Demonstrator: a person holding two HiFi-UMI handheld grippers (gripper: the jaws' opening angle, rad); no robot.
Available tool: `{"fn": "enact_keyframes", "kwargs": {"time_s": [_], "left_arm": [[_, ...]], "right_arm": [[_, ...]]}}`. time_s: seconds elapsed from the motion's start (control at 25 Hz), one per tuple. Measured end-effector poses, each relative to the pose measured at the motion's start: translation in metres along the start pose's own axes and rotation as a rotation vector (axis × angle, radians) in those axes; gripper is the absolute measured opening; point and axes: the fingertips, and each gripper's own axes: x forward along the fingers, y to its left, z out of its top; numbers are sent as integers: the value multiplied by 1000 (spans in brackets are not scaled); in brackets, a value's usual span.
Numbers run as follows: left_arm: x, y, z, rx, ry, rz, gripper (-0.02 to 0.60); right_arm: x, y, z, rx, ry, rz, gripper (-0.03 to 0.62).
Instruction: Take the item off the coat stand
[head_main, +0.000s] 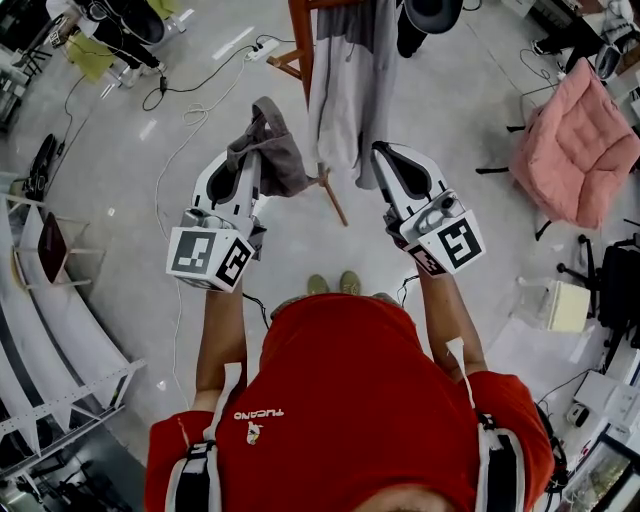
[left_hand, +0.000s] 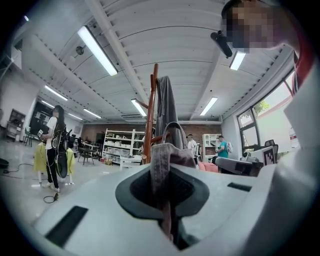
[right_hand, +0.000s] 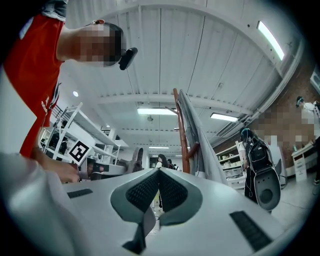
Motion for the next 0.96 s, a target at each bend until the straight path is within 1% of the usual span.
{"fn": "enact_keyframes", "kwargs": {"time_s": [0.6,0.96], "left_arm": [[15,-9,-2,-10,4,-34,20],[16,-6,-5,-16,5,-38,20]], "right_arm": [[-7,-8,-3,-15,21,-17,23],[-6,-7,-5,-17,25,-19,23]]}}
